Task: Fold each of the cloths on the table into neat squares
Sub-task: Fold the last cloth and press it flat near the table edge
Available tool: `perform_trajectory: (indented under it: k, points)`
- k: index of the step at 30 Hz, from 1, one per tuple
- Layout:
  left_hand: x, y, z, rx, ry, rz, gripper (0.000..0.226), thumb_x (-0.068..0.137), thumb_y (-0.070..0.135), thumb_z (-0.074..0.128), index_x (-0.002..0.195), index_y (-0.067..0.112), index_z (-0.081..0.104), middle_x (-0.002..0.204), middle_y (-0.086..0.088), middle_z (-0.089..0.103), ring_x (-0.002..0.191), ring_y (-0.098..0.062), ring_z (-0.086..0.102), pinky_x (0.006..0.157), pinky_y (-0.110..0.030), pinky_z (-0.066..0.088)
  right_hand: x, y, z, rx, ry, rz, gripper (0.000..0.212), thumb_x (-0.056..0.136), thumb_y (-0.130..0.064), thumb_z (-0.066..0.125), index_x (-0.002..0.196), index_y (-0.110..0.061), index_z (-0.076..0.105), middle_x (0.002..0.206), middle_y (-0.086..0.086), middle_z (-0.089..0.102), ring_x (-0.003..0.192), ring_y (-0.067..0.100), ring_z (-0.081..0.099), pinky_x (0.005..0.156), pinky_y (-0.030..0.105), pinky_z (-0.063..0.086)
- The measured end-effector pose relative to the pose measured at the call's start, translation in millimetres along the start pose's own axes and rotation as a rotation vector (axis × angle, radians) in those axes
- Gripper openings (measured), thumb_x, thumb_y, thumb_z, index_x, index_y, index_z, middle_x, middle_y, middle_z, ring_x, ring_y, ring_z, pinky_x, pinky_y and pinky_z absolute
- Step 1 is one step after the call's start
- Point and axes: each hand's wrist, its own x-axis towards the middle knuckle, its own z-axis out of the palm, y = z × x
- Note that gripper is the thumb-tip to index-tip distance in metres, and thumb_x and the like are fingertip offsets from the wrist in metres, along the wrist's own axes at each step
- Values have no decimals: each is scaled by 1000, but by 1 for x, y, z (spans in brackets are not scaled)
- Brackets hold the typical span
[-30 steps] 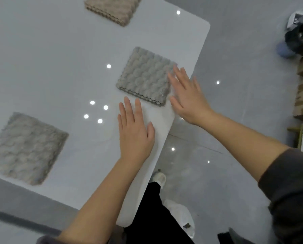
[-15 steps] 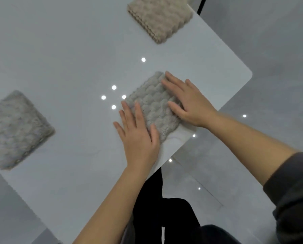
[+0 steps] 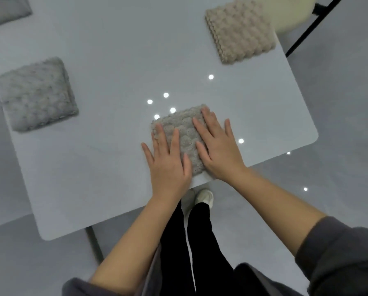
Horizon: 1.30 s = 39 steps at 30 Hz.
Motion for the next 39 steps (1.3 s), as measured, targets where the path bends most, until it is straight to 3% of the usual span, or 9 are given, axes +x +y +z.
perform_trajectory:
  k: [6,15,29,33,35,39]
  points:
    - [-32,-18,-6,14,97,-87,57,94,26,39,148,10,34,161,-19,7,149,-34,11,119,-57,-1,-16,-31,23,-31,-17,-40,58,99,-36,23,155,-18,21,164,7,4,151,27,6,118,54,-3]
    - [-43,-26,-10,-13,113,-111,62,95,25,36,154,13,21,162,-18,3,150,-33,8,117,-60,-4,-27,-28,15,87,24,-55,57,100,-37,27,155,-21,19,164,2,4,151,23,5,118,54,-5]
    - [-33,-23,4,113,-17,-60,61,99,36,23,154,13,7,162,-16,7,149,-37,4,117,-62,1,-26,-33,35,-152,-12,-94,54,102,-33,23,154,-17,21,162,10,14,149,31,14,115,66,6]
    - [-31,-40,-19,138,-56,20,64,97,41,24,155,17,12,163,-11,4,149,-37,2,117,-59,-6,-31,-18,15,-123,-24,-149,56,102,-39,23,155,-24,15,164,6,5,150,31,3,116,64,0]
    - [-18,-54,-41,116,-50,83,66,97,42,26,156,17,11,163,-11,1,150,-35,-1,117,-57,-7,-37,-4,-3,-132,-12,-237,56,102,-38,28,155,-23,16,163,10,8,150,33,4,115,66,3]
    - [37,-68,-65,157,-88,426,61,99,36,30,155,14,19,162,-11,11,150,-32,8,118,-58,3,-43,1,-13,-313,-11,-762,50,102,-27,43,150,-20,34,156,13,29,145,37,26,112,68,18]
